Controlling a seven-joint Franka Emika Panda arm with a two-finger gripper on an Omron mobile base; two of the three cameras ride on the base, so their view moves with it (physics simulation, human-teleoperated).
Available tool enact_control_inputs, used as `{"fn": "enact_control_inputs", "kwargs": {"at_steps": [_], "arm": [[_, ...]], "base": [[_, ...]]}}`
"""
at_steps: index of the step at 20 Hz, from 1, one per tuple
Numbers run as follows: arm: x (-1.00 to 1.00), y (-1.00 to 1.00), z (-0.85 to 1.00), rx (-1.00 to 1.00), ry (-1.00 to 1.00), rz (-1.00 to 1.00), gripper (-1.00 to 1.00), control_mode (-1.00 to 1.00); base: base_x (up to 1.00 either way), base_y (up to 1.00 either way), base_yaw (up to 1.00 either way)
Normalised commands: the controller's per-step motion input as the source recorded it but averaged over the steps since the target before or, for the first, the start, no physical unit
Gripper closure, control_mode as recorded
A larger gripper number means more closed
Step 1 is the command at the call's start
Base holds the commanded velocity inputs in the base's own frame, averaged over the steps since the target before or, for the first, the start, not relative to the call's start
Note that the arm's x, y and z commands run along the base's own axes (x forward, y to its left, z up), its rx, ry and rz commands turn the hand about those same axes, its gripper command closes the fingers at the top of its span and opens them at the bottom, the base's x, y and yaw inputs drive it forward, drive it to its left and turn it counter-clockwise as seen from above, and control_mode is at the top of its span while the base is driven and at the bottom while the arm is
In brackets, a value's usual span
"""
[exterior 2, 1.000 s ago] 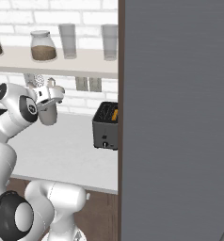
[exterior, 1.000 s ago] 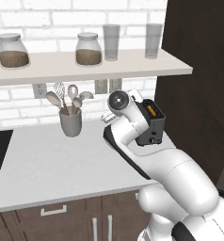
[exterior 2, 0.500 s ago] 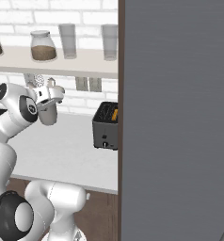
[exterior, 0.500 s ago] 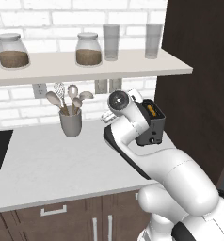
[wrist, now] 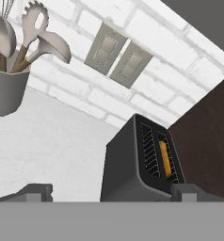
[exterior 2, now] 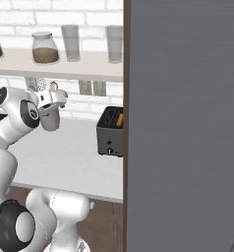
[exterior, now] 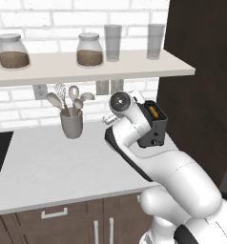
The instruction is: Start the toaster. Once the lever pops up, take the bread to the plate on the dining counter.
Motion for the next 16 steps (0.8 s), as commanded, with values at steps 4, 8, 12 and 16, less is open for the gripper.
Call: {"fn": "enact_control_inputs", "kwargs": {"at_steps": [4, 8, 12, 16], "arm": [[0.0, 0.0, 0.0, 0.0, 0.0, 0.0, -1.0, -1.0], [0.0, 0.0, 0.0, 0.0, 0.0, 0.0, -1.0, -1.0], [0.0, 0.0, 0.0, 0.0, 0.0, 0.0, -1.0, -1.0], [0.0, 0.0, 0.0, 0.0, 0.0, 0.0, -1.0, -1.0]], "base": [[0.0, 0.0, 0.0], [0.0, 0.0, 0.0], [0.0, 0.0, 0.0], [0.0, 0.0, 0.0]]}}
